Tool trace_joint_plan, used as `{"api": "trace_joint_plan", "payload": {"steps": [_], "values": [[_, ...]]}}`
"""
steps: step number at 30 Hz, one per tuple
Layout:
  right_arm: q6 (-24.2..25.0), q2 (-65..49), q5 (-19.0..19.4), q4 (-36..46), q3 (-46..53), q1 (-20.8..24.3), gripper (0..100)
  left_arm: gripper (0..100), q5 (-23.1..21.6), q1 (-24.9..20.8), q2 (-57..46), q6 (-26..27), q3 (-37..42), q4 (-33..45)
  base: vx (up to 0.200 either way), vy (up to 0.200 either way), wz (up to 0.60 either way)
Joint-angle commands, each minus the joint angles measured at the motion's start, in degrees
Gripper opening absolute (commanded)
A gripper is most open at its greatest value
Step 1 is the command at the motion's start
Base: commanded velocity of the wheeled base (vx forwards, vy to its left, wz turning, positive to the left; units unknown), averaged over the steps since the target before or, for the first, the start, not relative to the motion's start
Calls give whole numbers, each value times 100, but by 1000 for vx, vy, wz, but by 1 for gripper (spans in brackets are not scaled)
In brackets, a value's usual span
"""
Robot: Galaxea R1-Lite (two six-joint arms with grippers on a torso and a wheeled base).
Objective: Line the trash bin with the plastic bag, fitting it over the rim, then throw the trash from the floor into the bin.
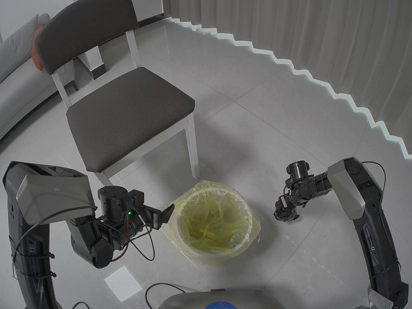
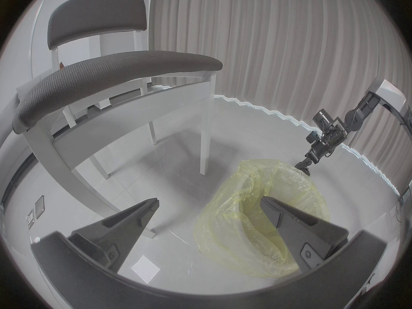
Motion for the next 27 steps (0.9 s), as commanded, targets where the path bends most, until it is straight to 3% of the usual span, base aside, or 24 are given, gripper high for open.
{"api": "trace_joint_plan", "payload": {"steps": [1,8,9,20,27], "values": [[1,86,1,-1,-5,5,100,100,4,-13,-2,5,4,-2,0,0,0],[-43,139,1,8,-31,23,100,100,65,-13,-11,14,56,-125,0,0,0],[-43,139,1,-1,-31,23,0,100,65,-13,-2,14,56,-169,0,0,0],[19,69,1,-1,57,49,0,100,74,-83,-29,5,56,-213,0,0,0],[36,-678,10,-150,927,85,0,100,179,-215,-55,-3,144,-679,0,0,0]]}}
